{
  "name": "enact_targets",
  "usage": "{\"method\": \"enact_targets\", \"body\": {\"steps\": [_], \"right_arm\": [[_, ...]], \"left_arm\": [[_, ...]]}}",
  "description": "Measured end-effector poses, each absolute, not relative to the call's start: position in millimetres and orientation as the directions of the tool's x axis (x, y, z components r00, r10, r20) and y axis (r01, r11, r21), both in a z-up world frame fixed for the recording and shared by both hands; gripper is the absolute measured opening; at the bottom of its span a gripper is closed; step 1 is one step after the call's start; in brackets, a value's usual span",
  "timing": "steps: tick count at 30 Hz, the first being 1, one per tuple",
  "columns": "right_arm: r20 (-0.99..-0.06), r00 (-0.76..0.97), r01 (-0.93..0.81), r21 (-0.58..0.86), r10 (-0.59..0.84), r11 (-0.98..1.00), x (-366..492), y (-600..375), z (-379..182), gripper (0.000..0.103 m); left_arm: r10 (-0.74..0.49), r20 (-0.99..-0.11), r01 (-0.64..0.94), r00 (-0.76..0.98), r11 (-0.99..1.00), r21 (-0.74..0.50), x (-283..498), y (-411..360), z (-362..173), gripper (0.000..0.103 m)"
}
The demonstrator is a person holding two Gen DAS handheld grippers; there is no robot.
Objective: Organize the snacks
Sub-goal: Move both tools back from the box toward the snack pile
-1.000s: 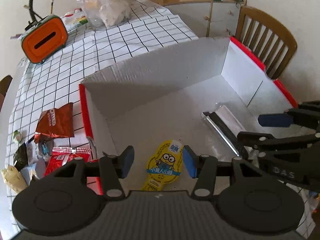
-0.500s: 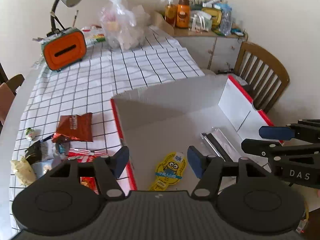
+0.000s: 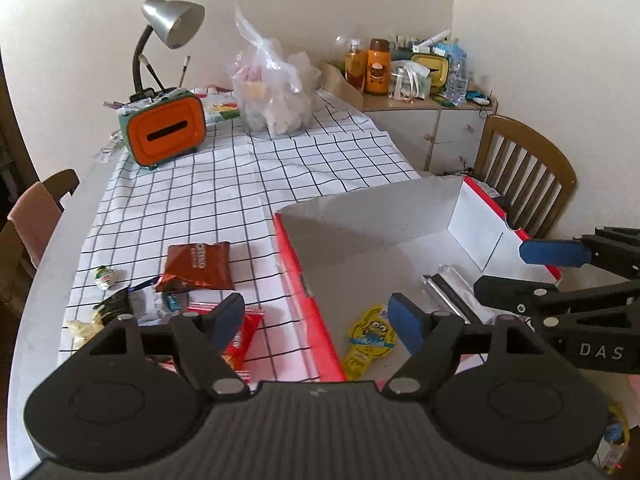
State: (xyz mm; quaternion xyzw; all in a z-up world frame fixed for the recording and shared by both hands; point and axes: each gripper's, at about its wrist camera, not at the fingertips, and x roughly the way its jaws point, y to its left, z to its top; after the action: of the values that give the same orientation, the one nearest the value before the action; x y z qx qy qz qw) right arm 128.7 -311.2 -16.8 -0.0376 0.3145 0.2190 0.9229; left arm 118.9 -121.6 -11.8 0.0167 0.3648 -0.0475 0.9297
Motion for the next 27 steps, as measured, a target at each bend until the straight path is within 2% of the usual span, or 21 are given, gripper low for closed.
{"method": "enact_targets", "body": {"steps": [1, 2, 3, 5, 8, 12, 19, 27], "right_arm": [[-0.591, 0.709, -0.431, 0.070, 0.385, 0.900, 126, -308, -16, 0.082], [-0.578, 0.717, -0.433, 0.071, 0.391, 0.899, 123, -304, -16, 0.088], [-0.566, 0.722, -0.437, 0.072, 0.397, 0.897, 120, -301, -15, 0.091], [-0.566, 0.719, -0.447, 0.067, 0.403, 0.892, 116, -292, -14, 0.092], [-0.559, 0.716, -0.459, 0.074, 0.417, 0.886, 111, -279, -14, 0.102], [-0.539, 0.719, -0.469, 0.089, 0.438, 0.879, 103, -259, -12, 0.103], [-0.524, 0.733, -0.446, 0.111, 0.434, 0.888, 89, -224, -17, 0.103], [-0.563, 0.704, -0.471, 0.086, 0.433, 0.878, 85, -169, -34, 0.103]], "left_arm": [[-0.073, -0.676, 0.099, 0.734, 0.995, -0.001, 115, -117, -12, 0.081], [-0.072, -0.671, 0.098, 0.738, 0.995, 0.001, 111, -112, -12, 0.083], [-0.073, -0.666, 0.098, 0.742, 0.995, 0.000, 106, -107, -12, 0.083], [-0.068, -0.655, 0.093, 0.752, 0.996, 0.003, 97, -95, -13, 0.084], [-0.059, -0.641, 0.081, 0.765, 0.997, 0.005, 86, -77, -14, 0.087], [-0.042, -0.622, 0.051, 0.782, 0.999, -0.004, 73, -47, -15, 0.096], [-0.016, -0.629, -0.007, 0.778, 0.999, -0.033, 67, 11, -23, 0.097], [0.043, -0.653, -0.057, 0.757, 0.998, -0.001, 80, 69, -40, 0.097]]}}
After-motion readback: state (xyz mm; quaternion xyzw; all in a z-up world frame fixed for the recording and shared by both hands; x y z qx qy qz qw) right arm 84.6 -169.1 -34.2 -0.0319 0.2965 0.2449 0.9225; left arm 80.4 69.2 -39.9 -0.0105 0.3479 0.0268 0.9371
